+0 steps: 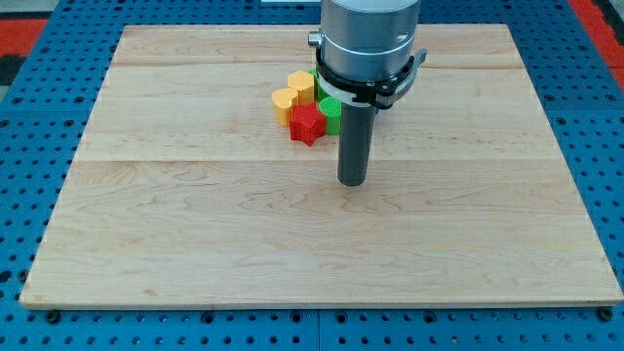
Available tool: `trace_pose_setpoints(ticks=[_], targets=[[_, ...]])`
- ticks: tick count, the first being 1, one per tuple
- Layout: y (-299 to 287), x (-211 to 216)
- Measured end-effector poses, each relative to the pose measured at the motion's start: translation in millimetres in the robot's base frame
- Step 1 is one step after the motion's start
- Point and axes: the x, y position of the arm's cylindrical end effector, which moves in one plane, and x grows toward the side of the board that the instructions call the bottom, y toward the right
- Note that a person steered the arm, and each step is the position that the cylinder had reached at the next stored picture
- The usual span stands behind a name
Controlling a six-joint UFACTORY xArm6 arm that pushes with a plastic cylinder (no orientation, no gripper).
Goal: Move your arm to the red star
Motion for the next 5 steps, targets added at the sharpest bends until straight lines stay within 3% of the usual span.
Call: trace_pose_setpoints(ticks=[3, 5], targets=[[0, -10], [-74, -10]])
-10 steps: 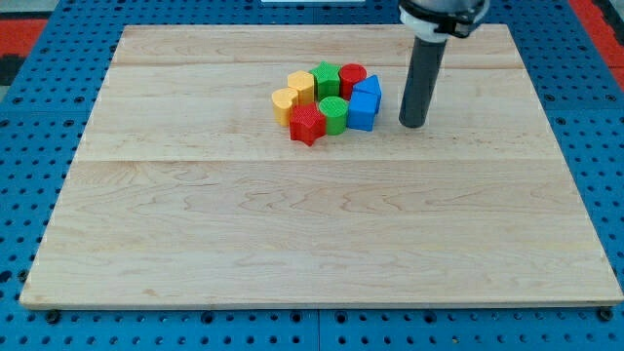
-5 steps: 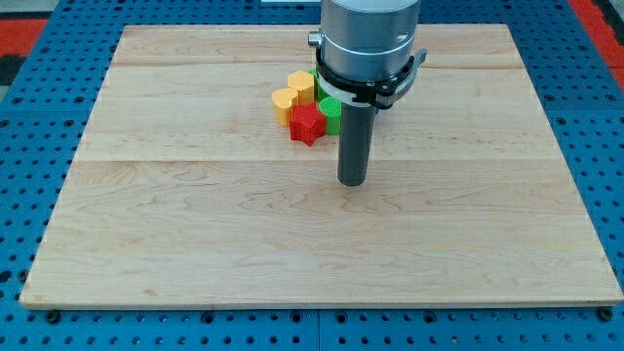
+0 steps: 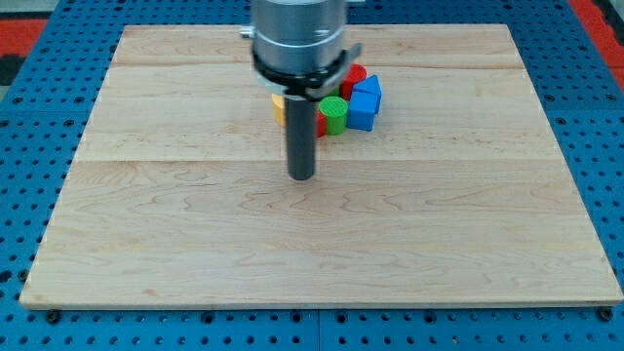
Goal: Move your arm to the red star
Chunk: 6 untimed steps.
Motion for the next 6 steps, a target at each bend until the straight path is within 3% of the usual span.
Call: trace_pose_setpoints(ticks=[3, 6], targets=[[-94, -58], [-88, -65]])
